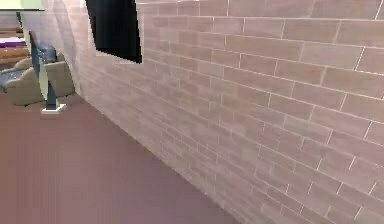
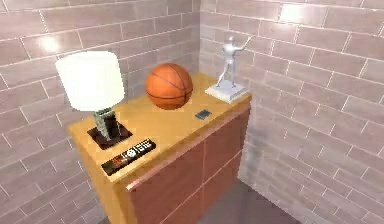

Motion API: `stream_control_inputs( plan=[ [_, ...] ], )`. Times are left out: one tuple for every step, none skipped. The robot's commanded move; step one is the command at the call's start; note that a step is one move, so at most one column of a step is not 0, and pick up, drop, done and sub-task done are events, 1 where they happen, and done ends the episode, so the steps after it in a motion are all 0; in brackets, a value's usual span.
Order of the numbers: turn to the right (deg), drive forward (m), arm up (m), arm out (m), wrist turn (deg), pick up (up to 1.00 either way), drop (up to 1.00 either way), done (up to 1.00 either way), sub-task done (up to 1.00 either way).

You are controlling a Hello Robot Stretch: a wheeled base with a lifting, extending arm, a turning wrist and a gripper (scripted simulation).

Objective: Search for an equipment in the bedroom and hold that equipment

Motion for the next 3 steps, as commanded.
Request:
stream_control_inputs(
  plan=[
    [45.0, 0.00, 0.00, 0.00, 0.0, 0.00, 0.00, 0.00, 0.00],
    [36.0, 0.00, 0.00, 0.00, 0.0, 0.00, 0.00, 0.00, 0.00],
    [0.0, 0.30, 0.00, 0.00, 0.0, 0.00, 0.00, 0.00, 0.00]
  ],
)
